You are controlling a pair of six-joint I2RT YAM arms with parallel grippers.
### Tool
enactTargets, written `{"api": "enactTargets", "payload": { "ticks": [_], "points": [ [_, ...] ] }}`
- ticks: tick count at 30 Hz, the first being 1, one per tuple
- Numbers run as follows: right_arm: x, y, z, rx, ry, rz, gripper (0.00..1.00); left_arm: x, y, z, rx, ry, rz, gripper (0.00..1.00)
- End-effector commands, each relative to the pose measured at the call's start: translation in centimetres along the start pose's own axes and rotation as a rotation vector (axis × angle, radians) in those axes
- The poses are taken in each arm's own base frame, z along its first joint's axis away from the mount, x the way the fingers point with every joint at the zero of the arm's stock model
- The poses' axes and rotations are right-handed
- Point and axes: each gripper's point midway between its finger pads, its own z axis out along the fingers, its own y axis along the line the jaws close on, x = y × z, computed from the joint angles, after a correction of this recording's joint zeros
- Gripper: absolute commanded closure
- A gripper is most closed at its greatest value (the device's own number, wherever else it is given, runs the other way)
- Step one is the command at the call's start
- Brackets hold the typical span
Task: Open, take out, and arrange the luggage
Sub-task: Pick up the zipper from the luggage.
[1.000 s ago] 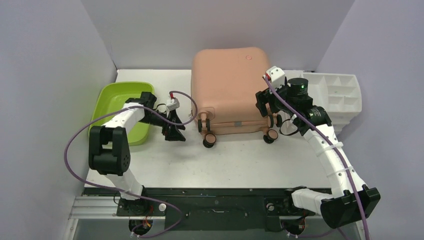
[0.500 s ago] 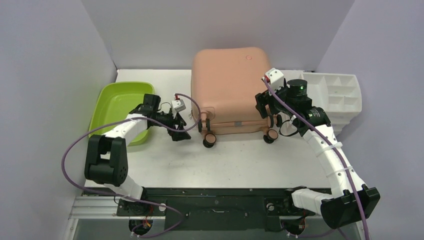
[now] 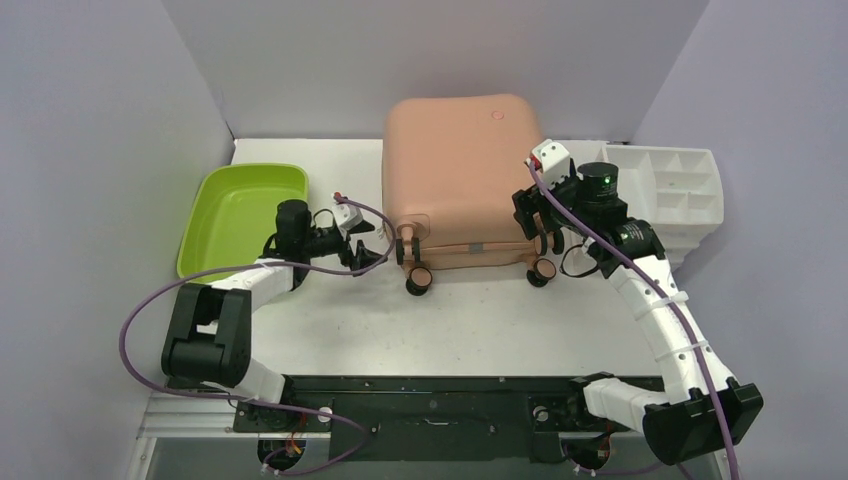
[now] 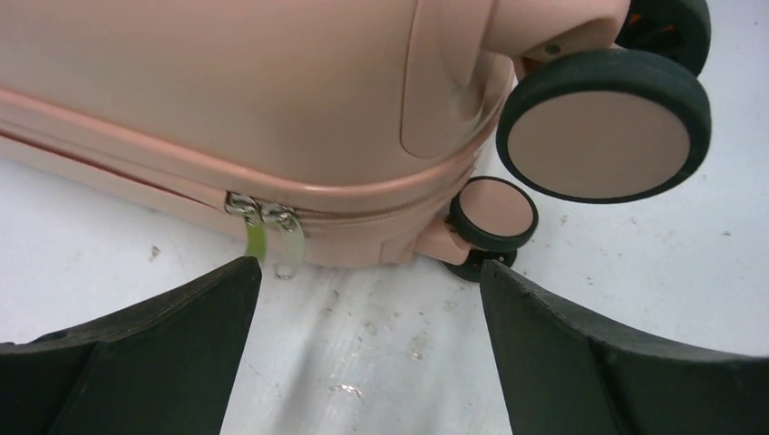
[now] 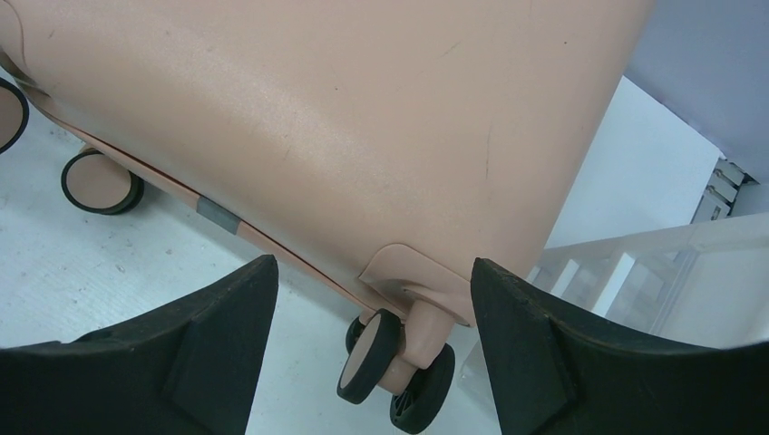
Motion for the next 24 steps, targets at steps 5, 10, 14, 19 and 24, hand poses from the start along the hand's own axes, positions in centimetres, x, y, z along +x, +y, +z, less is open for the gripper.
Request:
{"api": "enactTargets", "payload": {
  "ticks": [5, 10, 14, 19, 24],
  "points": [
    [-1.4, -1.1, -1.1, 0.045, -0.073, -0.029, 0.27, -3.4, 1.4, 1.7, 0.047, -0.111, 0.153, 0.25],
    [-1.5, -1.0, -1.1, 0.038, -0.075, -0.031, 0.27, -3.0, 1.4, 2.7, 0.015, -0.067, 0.188, 0.32],
    [-1.7, -1.0, -1.1, 0.037, -0.079, -0.030, 0.27, -2.9, 1.5, 3.4, 0.006, -0.049, 0.196, 0.34],
    [-2.0, -1.0, -1.4, 0.039, -0.087, -0.038, 0.27, -3.2, 2.4, 3.9, -0.007, -0.037, 0.178, 0.41],
    [-2.5, -1.0, -2.0, 0.042, -0.101, -0.044, 0.27, -2.6, 3.1, 3.9, -0.024, 0.005, 0.147, 0.48]
  ]
}}
